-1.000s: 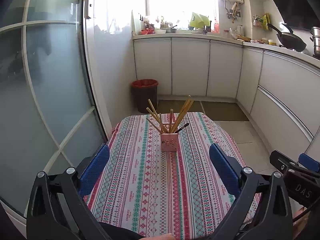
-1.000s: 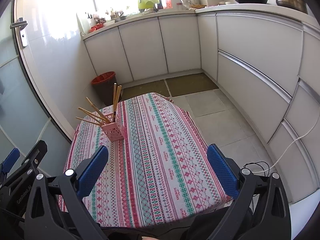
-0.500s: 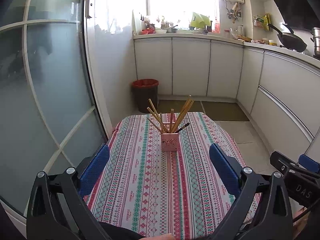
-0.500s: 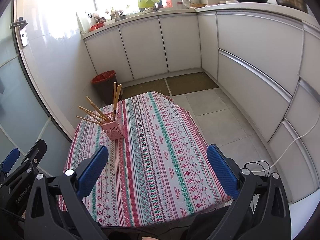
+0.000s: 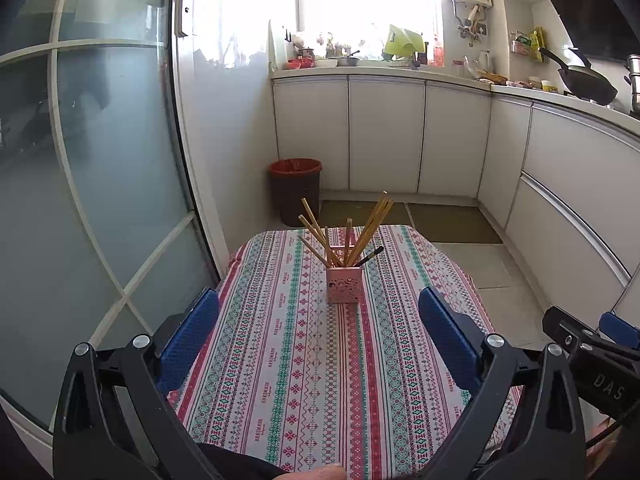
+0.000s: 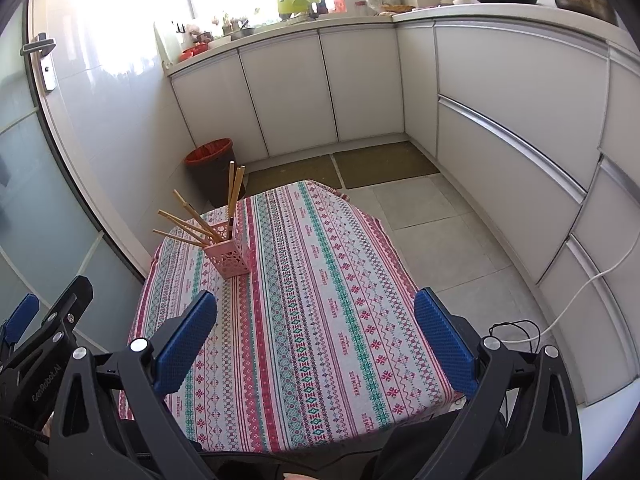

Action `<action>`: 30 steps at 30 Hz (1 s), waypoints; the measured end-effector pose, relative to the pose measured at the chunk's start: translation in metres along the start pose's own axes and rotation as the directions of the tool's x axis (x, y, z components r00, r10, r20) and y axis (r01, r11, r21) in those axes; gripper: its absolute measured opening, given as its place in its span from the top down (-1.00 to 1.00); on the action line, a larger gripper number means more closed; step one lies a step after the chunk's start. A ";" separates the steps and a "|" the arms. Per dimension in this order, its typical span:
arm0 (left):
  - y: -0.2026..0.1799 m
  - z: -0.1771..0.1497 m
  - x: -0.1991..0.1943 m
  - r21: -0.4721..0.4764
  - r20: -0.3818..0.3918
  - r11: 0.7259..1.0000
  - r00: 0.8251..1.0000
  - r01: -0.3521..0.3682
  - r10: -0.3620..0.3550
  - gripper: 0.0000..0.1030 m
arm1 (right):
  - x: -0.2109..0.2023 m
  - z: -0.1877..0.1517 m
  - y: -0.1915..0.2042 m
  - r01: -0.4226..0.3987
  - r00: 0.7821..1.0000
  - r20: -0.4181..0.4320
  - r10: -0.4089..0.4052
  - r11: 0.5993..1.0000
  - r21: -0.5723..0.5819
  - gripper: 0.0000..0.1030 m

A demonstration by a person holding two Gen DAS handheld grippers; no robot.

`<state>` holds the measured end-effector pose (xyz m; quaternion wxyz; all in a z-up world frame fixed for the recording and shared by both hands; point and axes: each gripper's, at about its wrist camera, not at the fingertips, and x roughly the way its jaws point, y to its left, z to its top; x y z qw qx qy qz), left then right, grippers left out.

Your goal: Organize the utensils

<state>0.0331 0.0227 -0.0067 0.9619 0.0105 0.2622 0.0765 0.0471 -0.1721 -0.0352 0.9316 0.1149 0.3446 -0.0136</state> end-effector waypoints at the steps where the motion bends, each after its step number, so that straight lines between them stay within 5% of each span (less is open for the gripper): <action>1: 0.000 0.000 0.000 -0.001 -0.002 1.000 1.000 -0.003 0.003 -0.86 | 0.000 0.000 0.000 0.000 1.000 0.000 0.000 1.000 0.000 -0.87; 18: -0.003 0.000 0.000 0.016 0.003 1.000 1.000 0.017 -0.017 -0.75 | 0.003 -0.001 0.002 -0.011 1.000 -0.019 0.011 1.000 0.003 -0.87; 30: -0.003 0.003 0.000 0.008 -0.012 0.999 0.999 0.037 -0.037 -0.86 | 0.005 -0.001 0.002 -0.008 1.000 -0.019 0.008 1.000 0.009 -0.87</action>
